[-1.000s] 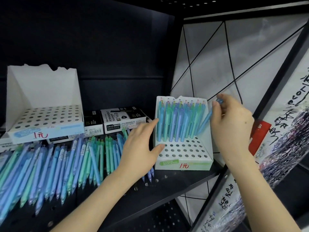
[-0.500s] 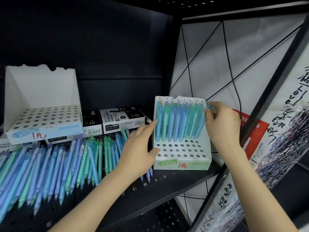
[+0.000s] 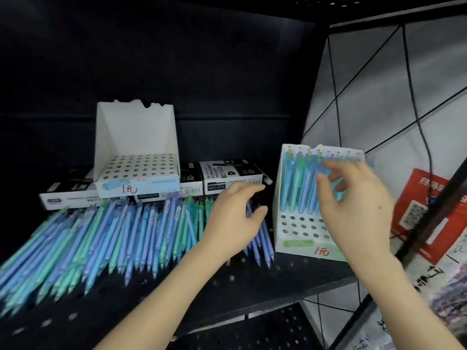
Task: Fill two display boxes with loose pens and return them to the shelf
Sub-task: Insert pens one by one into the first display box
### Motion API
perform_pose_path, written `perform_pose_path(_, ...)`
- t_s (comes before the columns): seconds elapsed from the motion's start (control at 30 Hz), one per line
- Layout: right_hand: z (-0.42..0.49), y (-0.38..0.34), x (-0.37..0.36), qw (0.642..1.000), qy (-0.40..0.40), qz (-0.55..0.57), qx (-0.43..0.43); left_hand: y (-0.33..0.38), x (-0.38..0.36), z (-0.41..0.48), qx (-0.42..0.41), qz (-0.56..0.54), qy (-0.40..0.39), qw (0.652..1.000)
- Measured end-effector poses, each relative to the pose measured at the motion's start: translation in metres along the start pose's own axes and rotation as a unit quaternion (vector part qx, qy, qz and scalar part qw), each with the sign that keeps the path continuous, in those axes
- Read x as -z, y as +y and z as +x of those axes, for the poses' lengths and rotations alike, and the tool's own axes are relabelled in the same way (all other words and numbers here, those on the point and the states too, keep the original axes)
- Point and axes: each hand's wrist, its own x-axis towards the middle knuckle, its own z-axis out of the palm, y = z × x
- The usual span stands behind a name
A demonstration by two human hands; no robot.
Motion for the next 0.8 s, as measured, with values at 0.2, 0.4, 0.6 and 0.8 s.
perform_pose_path(0.2, -0.035, -0.065, -0.054, 0.952, -0.263, 0.141, 0.062, -0.047, 0.074, -0.053, 0.103, 0.155, 0.086, 0.979)
perform_pose_path(0.4, -0.045, -0.110, -0.106, 0.946, -0.290, 0.074, 0.127, -0.101, 0.145, -0.101, 0.295, 0.295, 0.125, 0.900)
perform_pose_path(0.6, -0.054, -0.134, -0.125, 0.942, -0.302, -0.069, 0.133, -0.122, 0.163, -0.107, 0.393, 0.300, 0.061, 0.867)
perform_pose_path(0.8, -0.056, -0.129, -0.131, 0.933, -0.341, -0.021, 0.115, -0.129, 0.166, -0.104, 0.402, 0.171, 0.108, 0.893)
